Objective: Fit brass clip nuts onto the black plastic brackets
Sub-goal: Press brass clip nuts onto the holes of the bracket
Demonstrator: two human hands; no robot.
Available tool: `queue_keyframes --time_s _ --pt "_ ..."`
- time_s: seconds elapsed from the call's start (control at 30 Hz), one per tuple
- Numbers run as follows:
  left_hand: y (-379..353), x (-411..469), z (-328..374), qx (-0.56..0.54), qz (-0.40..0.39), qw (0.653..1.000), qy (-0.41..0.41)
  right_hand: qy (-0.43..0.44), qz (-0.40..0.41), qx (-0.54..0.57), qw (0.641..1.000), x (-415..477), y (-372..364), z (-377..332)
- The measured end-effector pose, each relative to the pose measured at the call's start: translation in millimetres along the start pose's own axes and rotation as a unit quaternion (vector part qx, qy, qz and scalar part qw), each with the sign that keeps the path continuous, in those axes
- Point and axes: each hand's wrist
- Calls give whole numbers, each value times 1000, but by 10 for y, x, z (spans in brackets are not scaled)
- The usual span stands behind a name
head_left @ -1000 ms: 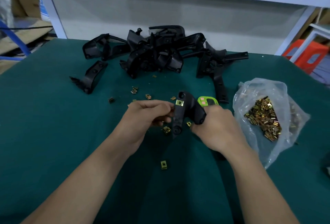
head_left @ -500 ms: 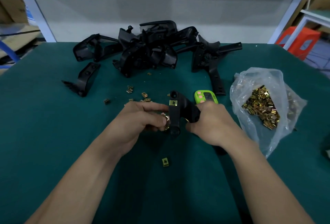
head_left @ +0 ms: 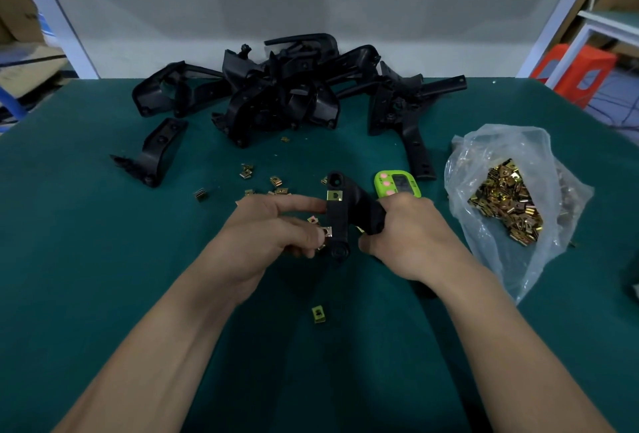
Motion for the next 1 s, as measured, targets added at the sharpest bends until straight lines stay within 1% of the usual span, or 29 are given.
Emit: queue_keyframes --time_s 0.23,0.43,0.67,0.73,0.77,0.83,0.87,0.93,0.97,1.0 --pt "-155 -50 5 -54 30 998 -4 2 4 -1 1000 -13 -16 -13" --pt "-197 -51 -16 -49 30 998 -13 27 -4 -29 999 3 -67 -6" --pt "-312 -29 -23 -57 60 996 -36 10 7 -4 1000 21 -71 49" --pt "-365 -24 -45 -40 87 994 -45 -2 19 -13 1000 20 -71 57" --pt "-391 -26 -60 -13 118 992 -51 -5 30 -25 999 16 -74 58" --pt "-455 -49 -84 92 199 973 -67 -9 53 -48 997 9 -82 53" --pt "-483 -64 -113 157 241 955 -71 -11 62 -56 996 3 -86 50" --pt "-525 -115 -119 266 322 906 -77 -13 71 -68 995 -6 -94 46" --pt "-538 -135 -113 296 344 887 -85 -12 74 -72 995 -12 -97 43" --pt "-545 -143 -110 306 355 879 -91 -9 76 -75 994 -18 -100 37"
Point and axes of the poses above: each hand's wrist, its own x-axis towards the middle knuckle, its own y-axis out of the back of the hand, z = x × y, and after that the axes turned 10 degrees about y, right-handed
